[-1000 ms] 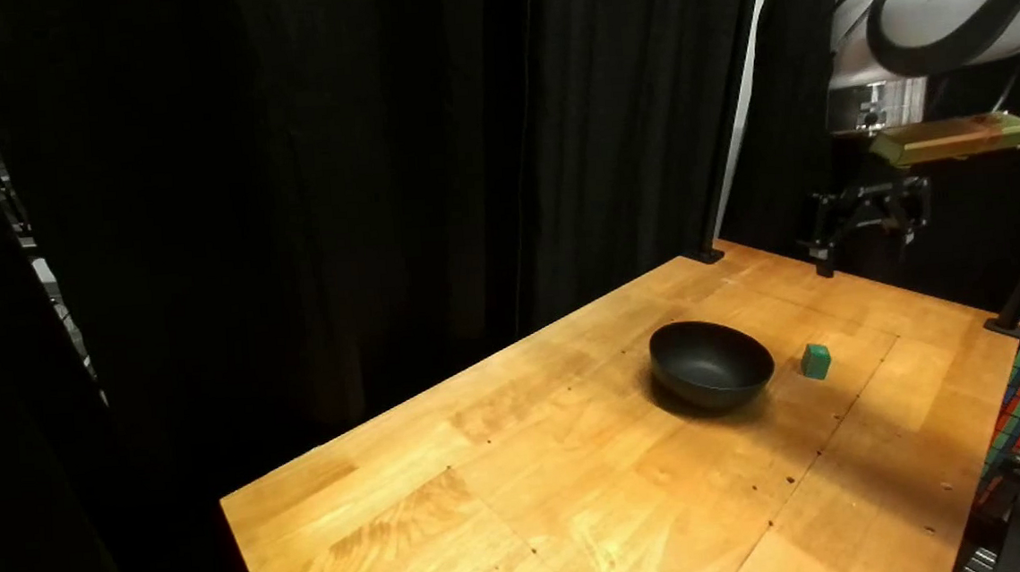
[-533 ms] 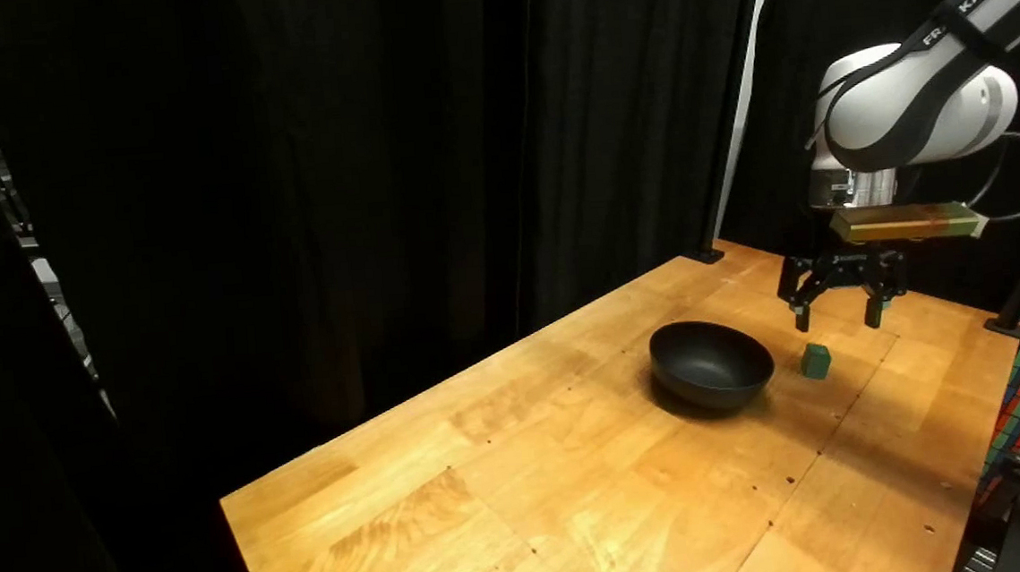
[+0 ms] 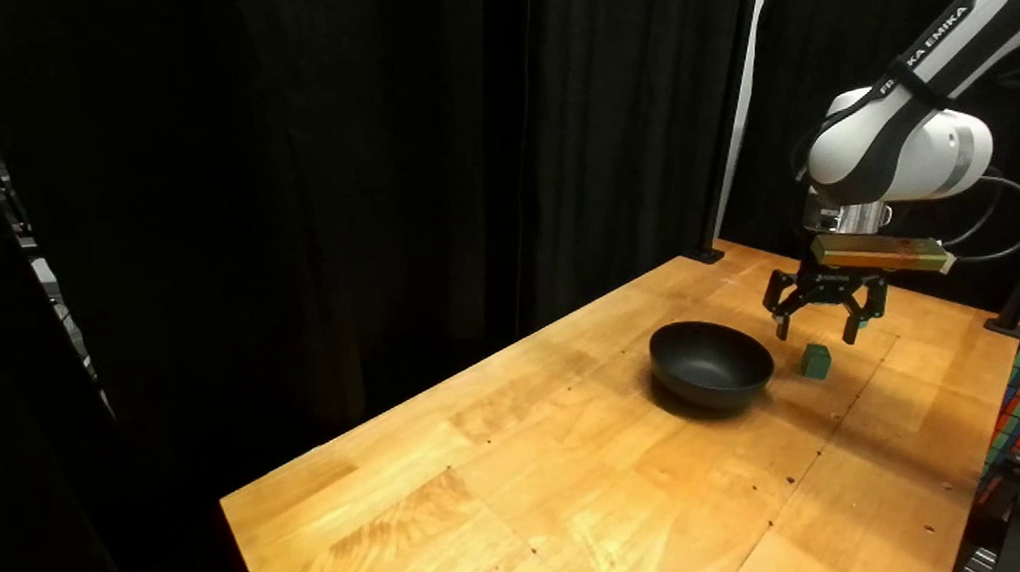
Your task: Pick the cube and put it in the bowl
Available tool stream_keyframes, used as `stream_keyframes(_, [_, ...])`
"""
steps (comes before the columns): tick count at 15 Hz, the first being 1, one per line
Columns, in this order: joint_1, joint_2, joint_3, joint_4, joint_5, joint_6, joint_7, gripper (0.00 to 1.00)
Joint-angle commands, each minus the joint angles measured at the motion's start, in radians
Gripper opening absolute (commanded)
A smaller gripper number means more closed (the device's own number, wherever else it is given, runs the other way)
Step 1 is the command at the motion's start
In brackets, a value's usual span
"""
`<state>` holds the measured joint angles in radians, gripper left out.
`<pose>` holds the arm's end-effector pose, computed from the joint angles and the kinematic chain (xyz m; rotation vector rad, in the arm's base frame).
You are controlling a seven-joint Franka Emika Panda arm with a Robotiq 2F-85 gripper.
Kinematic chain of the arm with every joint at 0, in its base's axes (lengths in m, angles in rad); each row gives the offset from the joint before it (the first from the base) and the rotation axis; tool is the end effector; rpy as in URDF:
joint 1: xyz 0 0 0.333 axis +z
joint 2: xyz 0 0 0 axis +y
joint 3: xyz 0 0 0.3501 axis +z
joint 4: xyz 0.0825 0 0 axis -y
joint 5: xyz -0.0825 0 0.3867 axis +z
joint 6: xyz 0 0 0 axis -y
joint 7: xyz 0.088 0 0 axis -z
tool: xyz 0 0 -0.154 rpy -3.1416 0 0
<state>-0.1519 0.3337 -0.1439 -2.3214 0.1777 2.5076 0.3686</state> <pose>0.4893 -0.1492 0.1700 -2.8411 1.2191 0.2199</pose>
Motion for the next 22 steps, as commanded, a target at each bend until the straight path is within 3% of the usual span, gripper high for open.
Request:
stream_keyframes(1, [0.000,0.054,-0.016,0.039,0.020,0.037,-0.012,1.00])
stream_keyframes(5, [-0.003,0.096,-0.024,0.060,0.020,0.021,-0.017,1.00])
stream_keyframes(6, [-0.003,0.104,-0.025,0.062,0.019,0.025,-0.015,0.75])
stream_keyframes(8, [-0.008,0.116,-0.023,0.067,0.026,0.022,-0.025,0.66])
stream_keyframes(13, [-0.002,0.109,-0.034,0.065,0.013,0.022,-0.013,0.27])
stream_keyframes(15, [0.033,0.080,-0.073,0.067,-0.044,-0.011,0.037,0.11])
stream_keyframes(18, [0.049,-0.023,-0.091,0.053,-0.086,-0.073,0.037,0.08])
stream_keyframes(22, [0.032,-0.203,-0.022,0.018,-0.015,-0.227,-0.074,0.08])
